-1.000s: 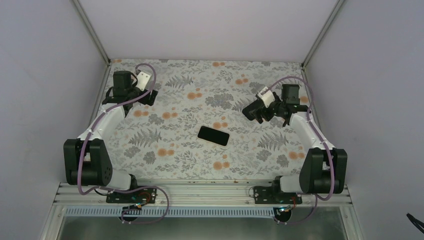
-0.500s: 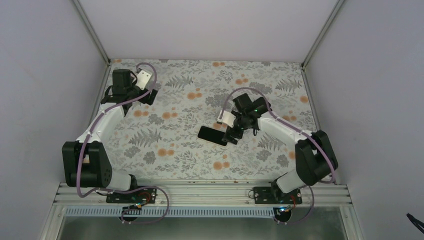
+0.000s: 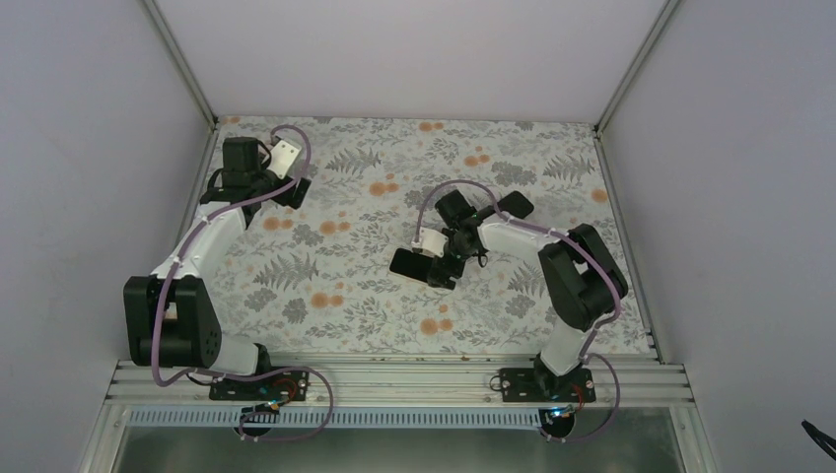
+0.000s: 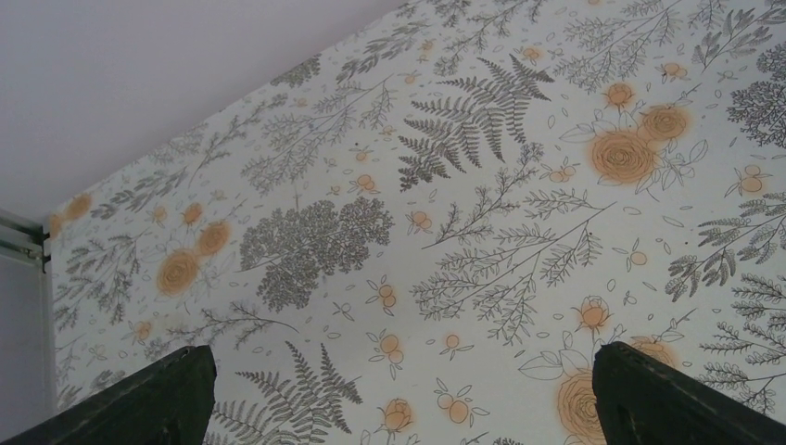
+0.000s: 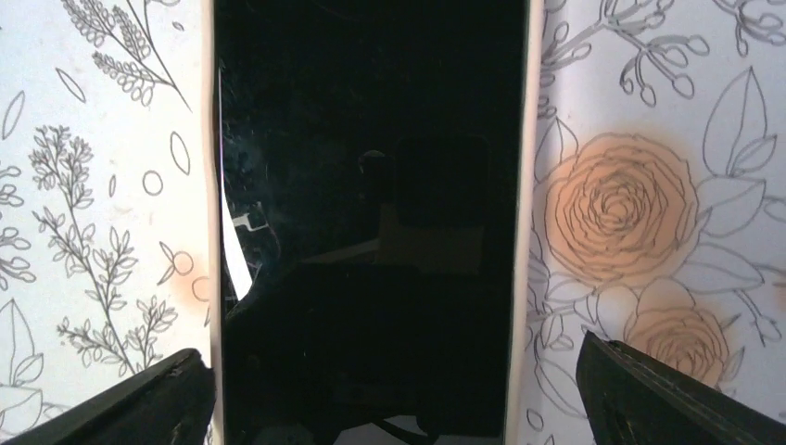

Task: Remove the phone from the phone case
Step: Pick up the phone at the center of the board.

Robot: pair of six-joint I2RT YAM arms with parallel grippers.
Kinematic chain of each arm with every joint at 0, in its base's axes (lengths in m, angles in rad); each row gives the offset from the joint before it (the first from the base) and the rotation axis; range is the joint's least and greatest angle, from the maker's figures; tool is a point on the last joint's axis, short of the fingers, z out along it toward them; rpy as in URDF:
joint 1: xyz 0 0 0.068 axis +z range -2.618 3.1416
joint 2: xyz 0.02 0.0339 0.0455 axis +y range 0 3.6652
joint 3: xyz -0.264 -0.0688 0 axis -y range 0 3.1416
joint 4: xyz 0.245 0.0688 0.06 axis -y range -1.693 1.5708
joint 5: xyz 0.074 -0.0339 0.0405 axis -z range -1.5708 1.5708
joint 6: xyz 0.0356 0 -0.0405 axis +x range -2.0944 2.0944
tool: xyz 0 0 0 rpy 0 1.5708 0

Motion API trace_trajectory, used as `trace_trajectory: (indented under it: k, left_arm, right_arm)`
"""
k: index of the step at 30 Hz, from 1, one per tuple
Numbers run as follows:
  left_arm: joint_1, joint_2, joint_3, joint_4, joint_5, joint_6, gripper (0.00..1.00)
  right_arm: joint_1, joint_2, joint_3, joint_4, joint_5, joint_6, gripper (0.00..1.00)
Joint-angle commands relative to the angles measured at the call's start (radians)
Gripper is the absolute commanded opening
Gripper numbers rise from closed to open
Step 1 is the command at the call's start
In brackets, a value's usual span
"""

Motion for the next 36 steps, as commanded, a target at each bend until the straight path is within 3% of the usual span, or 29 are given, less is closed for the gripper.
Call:
trace_trajectory:
  k: [1, 15, 19, 23, 29, 36]
  left_arm:
    - [-0.003, 0.014, 0.000, -0.002, 0.003, 0.014, 1.00]
    - [-0.042, 0.025, 0.003, -0.030, 0.029, 0.046, 1.00]
    - [-0.106, 0.042, 0.002, -0.023, -0.029, 0.057, 1.00]
    - [-0.193, 0.078, 0.066, -0.095, -0.040, 0.089, 1.00]
    - [-0.232, 0.223, 0.280, -0.383, 0.304, 0.151, 1.00]
    - [-0.268, 0.456, 0.513, -0.647, 0.550, 0.218, 1.00]
  right_arm:
    - [0.019, 0.036, 0.034, 0.019, 0.011, 0.004, 1.00]
    - [0.071, 0.058, -0.013, -0.024, 0.037, -0.041, 1.00]
    - [0.075, 0.085, -0.034, 0.023, 0.116, -0.030, 0.85]
    - [0.075, 0.021, -0.057, 0.062, 0.129, -0.027, 0.78]
    - [0.085, -0.155, -0.071, 0.129, 0.157, 0.000, 0.62]
    - [0.165, -0.280, -0.045, 0.170, 0.243, 0.022, 0.63]
